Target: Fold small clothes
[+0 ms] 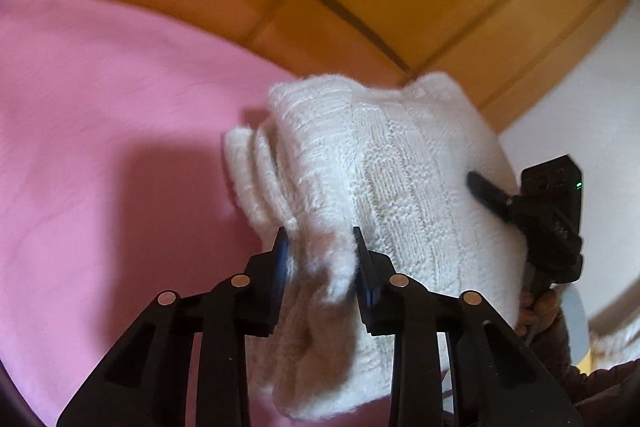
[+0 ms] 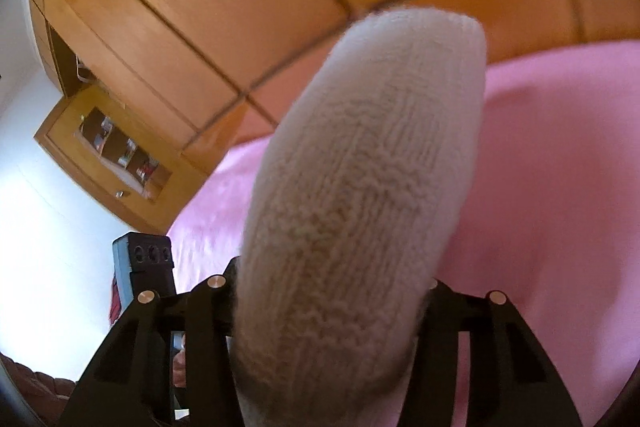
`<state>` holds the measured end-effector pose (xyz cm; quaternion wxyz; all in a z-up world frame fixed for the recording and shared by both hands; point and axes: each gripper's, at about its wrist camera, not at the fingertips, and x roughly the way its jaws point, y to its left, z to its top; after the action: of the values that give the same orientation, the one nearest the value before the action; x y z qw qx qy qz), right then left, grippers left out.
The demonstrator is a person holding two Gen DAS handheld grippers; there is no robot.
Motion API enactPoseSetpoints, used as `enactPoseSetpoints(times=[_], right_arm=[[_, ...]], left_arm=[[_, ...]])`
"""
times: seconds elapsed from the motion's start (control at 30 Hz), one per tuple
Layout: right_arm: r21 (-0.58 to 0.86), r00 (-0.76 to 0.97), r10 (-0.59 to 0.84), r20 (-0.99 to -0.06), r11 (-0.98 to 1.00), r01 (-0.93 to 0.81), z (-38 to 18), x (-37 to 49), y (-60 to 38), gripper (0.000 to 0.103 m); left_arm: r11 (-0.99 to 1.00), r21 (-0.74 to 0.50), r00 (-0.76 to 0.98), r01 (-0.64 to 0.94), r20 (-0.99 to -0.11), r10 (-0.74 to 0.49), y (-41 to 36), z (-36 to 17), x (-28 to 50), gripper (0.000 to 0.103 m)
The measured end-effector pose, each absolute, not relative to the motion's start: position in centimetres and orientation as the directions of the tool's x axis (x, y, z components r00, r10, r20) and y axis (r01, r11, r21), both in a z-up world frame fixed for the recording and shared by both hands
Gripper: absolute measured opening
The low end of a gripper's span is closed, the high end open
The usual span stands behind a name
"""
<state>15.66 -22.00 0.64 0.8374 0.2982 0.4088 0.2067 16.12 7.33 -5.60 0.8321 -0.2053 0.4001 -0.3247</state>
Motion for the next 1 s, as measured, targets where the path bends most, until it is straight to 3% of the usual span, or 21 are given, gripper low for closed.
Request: enactPoseSetpoints(times=[0.2, 0.37, 0.5, 0.63, 0.77, 0.9, 1.0], right_arm=[[0.623, 0.688, 0.423, -0.590, 0.780, 0.055, 0.8, 11.8, -32.5, 0.049], [0.573, 0.655, 0.293, -0.696, 0.776, 0.263, -4.2, 9.0, -39.1, 0.052], [0.585, 0.652, 0.269, -0.709, 0.740, 0.331, -7.0, 6.9, -41.0, 0.073], [0.473, 0.649, 0.146, -0.746, 0.803, 0.363, -4.7, 5.6, -39.7, 0.080], [0.265, 0.665, -0.054, -0.745, 0.891, 0.369, -0.7, 3.7, -37.3, 0.073], [0.155, 0.662, -0.107, -0.742, 0.933, 0.325, 1.1, 2.1, -33.6, 0.053], [0.117, 0.606, -0.092, -0.790, 0.948, 0.297, -0.9, 1.9, -31.4, 0.051]], left_arm=[[0.672, -0.532, 0.379, 0.516, -0.561, -0.736, -4.4, -3.6, 19.5, 0.028], [0.751, -0.313, 0.374, 0.581, -0.717, -0.588, -14.5, -4.6, 20.0, 0.028], [0.783, -0.083, 0.475, 0.616, -0.754, -0.454, -18.5, -6.2, 18.0, 0.028], [0.807, -0.071, 0.514, 0.587, -0.737, -0.439, -17.6, -5.8, 16.9, 0.028], [0.824, -0.062, 0.536, 0.563, -0.732, -0.421, -16.2, -5.8, 16.8, 0.028], [0.844, -0.079, 0.546, 0.531, -0.730, -0.412, -16.0, -6.1, 16.6, 0.028], [0.854, -0.069, 0.559, 0.516, -0.728, -0.396, -16.2, -6.6, 17.0, 0.029]])
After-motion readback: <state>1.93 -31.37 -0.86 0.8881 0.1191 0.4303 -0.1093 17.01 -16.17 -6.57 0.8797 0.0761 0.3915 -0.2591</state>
